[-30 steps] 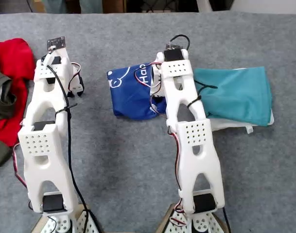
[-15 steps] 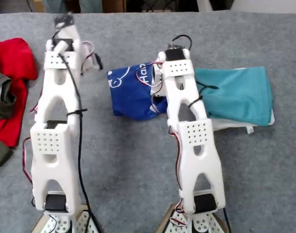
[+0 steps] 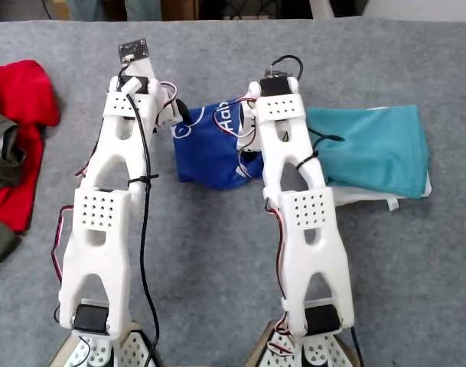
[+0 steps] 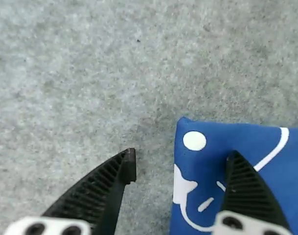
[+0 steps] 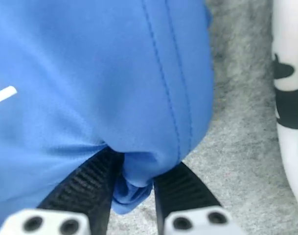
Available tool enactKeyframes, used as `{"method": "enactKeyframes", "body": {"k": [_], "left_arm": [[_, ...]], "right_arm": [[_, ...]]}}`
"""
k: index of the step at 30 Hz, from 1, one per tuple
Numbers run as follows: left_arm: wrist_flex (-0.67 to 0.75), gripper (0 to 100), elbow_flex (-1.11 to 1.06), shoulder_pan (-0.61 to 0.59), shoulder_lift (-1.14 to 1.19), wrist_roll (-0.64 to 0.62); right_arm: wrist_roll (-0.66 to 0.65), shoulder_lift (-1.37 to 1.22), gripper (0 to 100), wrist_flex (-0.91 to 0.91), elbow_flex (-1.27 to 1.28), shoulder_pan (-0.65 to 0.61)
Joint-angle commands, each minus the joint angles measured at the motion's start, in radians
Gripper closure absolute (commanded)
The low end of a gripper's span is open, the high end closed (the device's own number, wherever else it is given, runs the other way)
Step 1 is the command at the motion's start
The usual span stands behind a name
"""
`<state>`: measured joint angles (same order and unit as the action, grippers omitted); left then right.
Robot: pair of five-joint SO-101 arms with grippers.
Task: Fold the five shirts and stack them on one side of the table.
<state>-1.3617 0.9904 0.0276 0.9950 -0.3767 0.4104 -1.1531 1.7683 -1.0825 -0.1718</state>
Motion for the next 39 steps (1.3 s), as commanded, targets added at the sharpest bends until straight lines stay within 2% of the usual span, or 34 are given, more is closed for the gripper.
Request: {"method": "enactKeyframes", "body": {"k": [1, 5, 8, 14, 20, 23, 29, 35, 39], "left_arm": [[0.014, 70, 0.047, 0.01, -0.017, -0.006], [0.018, 74, 0.041, 0.035, -0.003, 0.0], [0.077, 78, 0.048, 0.058, 0.054, 0.0], [0.094, 84, 0.105, 0.048, 0.095, 0.0], [0.101, 97, 0.097, 0.05, 0.095, 0.0], [0.103, 97, 0.101, 0.056, 0.095, 0.005], [0.176, 97, 0.12, 0.056, 0.083, 0.103], [0.086, 97, 0.332, 0.053, 0.092, 0.1], [0.051, 97, 0.44, 0.051, 0.087, 0.046]], "right_arm": [[0.018, -0.041, 97.6, -0.009, 0.001, 0.002], [0.017, -0.039, 97.6, -0.009, 0.001, 0.002], [0.023, -0.039, 97.6, -0.009, 0.001, 0.005], [0.017, -0.038, 97.6, -0.008, 0.002, 0.003], [0.017, -0.035, 97.6, -0.008, 0.002, 0.003], [0.014, -0.033, 97.7, -0.009, -0.002, 0.003], [-0.06, -0.031, 97.9, -0.002, -0.11, 0.005], [-0.064, 0.038, 98.0, -0.002, -0.137, 0.005], [-0.098, 0.153, 98.0, -0.002, -0.073, 0.005]]}}
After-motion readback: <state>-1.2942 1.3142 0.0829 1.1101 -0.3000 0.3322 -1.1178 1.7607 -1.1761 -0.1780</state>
